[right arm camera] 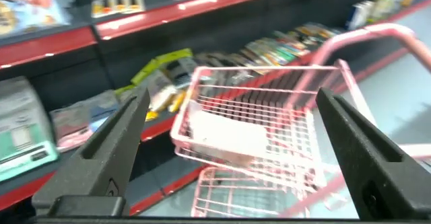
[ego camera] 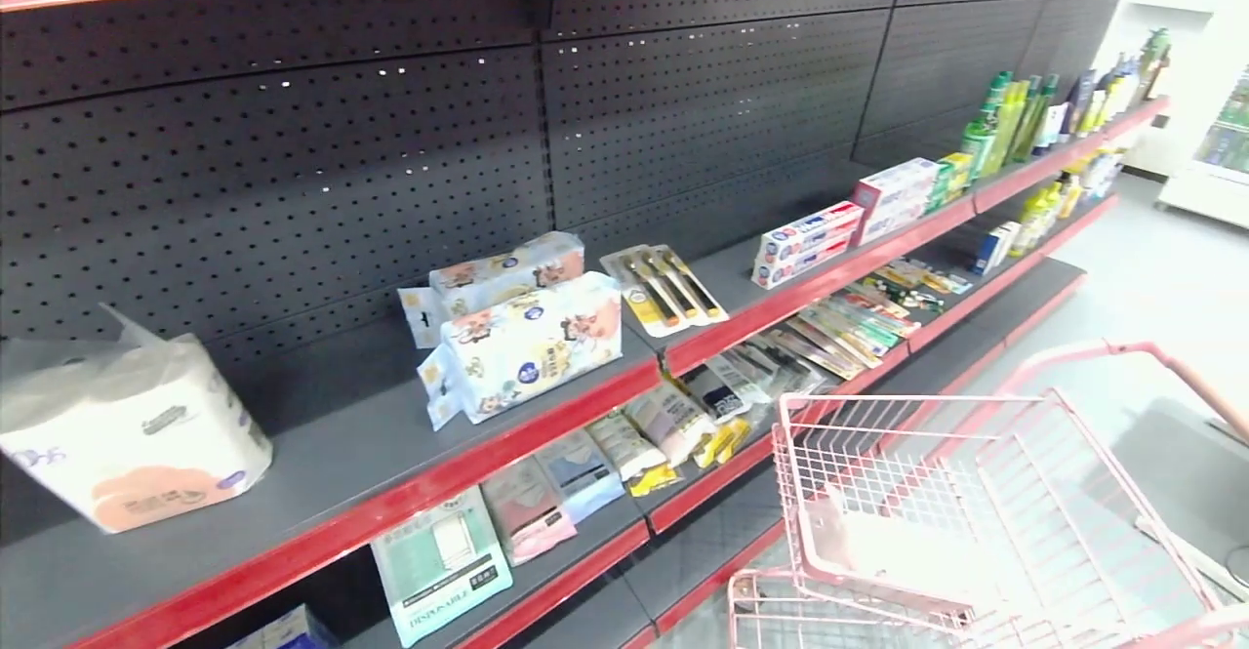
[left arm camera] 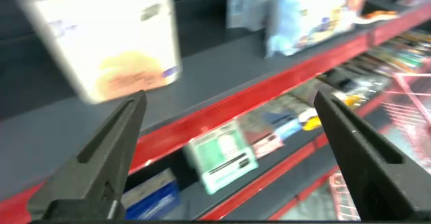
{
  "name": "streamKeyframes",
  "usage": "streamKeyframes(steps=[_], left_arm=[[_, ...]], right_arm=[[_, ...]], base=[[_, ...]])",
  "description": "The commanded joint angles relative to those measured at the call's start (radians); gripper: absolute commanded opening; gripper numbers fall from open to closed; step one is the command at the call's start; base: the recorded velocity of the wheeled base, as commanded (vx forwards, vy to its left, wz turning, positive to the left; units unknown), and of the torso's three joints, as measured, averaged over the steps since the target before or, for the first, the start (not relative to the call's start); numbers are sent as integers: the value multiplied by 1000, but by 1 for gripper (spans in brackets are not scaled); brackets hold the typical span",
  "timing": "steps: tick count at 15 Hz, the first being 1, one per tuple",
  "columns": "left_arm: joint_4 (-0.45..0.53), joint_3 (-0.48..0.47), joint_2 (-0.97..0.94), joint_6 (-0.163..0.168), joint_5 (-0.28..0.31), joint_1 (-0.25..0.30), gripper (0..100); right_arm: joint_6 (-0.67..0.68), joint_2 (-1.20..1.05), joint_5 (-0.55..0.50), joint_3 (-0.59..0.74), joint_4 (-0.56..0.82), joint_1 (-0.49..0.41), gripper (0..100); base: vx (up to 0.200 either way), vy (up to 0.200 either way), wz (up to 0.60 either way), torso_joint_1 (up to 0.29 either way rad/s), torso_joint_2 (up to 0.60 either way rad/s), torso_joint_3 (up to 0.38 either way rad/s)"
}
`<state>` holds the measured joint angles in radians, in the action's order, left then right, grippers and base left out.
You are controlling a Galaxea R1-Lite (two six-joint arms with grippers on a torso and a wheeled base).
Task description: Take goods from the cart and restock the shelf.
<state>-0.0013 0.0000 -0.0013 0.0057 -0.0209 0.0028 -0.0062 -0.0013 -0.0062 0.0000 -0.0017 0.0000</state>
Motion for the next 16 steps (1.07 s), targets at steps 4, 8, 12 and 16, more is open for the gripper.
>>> streamKeyframes(steps=[4,8,12,16], left_arm=[[0,0,1,0,-1,0,100],[0,0,1,0,-1,0,100],[0,0,1,-1,-1,0,100],[0,0,1,-1,-1,0,100]], right_arm=[[2,1,-1,0,0,0,100],[2,1,-1,0,0,0,100],[0,1,-1,0,0,0,100],[14,3,2,-2,-1,-5,100]], base=[[0,0,-450,3,-1,2],[0,0,0,0,0,0],[0,0,0,0,0,0],[0,0,0,0,0,0]])
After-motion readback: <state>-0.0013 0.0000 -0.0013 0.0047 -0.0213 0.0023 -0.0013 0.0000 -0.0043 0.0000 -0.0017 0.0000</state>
